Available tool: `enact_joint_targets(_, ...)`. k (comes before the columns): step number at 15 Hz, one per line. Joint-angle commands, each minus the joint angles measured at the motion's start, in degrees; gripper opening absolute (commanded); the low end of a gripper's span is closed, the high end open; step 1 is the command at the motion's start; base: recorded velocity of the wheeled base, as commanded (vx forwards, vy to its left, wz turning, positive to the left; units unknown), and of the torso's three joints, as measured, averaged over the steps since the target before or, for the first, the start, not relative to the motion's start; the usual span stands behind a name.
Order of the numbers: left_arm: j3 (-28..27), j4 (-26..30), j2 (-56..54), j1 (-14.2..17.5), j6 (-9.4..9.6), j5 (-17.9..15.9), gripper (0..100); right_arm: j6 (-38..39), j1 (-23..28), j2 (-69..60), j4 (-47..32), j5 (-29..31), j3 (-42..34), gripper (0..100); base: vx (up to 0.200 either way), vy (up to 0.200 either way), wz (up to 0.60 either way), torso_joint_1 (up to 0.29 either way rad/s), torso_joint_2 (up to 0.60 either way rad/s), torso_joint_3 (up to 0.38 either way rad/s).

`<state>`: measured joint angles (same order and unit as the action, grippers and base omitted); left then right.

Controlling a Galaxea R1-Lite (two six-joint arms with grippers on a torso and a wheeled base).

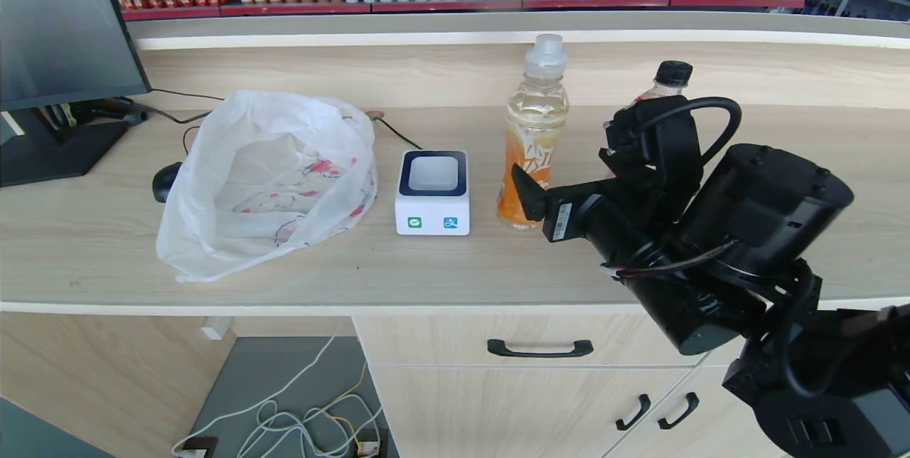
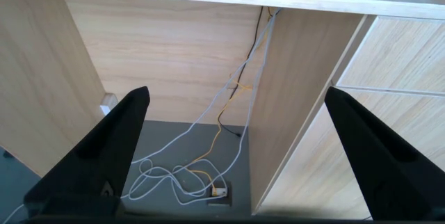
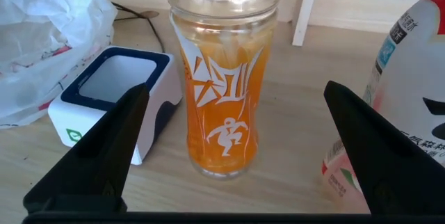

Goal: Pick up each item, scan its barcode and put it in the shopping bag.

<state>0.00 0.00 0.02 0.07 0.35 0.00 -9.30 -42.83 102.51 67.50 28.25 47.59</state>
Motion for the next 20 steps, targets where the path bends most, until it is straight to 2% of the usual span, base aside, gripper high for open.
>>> enact_joint_targets(1, 0.00, 0.00, -0.02, 0.01, 0.00, 0.00, 100, 0.16, 0.73, 2.87, 0.18, 0.06, 2.51, 100, 0.000, 0.000, 0.00, 0.000, 0.00, 0.000)
enact_joint_targets(8, 0.00, 0.00, -0.02, 0.01, 0.00, 0.00, 100, -0.10, 1.52, 7.88, 1.23, 0.14, 8.31, 100, 0.000, 0.000, 0.00, 0.000, 0.00, 0.000)
enact_joint_targets(12, 0.00, 0.00, -0.02, 0.01, 0.00, 0.00, 100, -0.72, 3.36, 7.97, 1.23, 0.06, 8.57, 100, 0.000, 0.000, 0.00, 0.000, 0.00, 0.000)
enact_joint_targets(14, 0.00, 0.00, -0.02, 0.01, 0.00, 0.00, 100, -3.79, 3.27, 7.97, 1.23, 0.06, 8.83, 100, 0.000, 0.000, 0.00, 0.000, 0.00, 0.000)
enact_joint_targets(20, 0.00, 0.00, -0.02, 0.01, 0.00, 0.00, 100, -3.79, 3.10, 9.73, 1.32, -0.03, 11.56, 100, 0.000, 0.000, 0.00, 0.000, 0.00, 0.000)
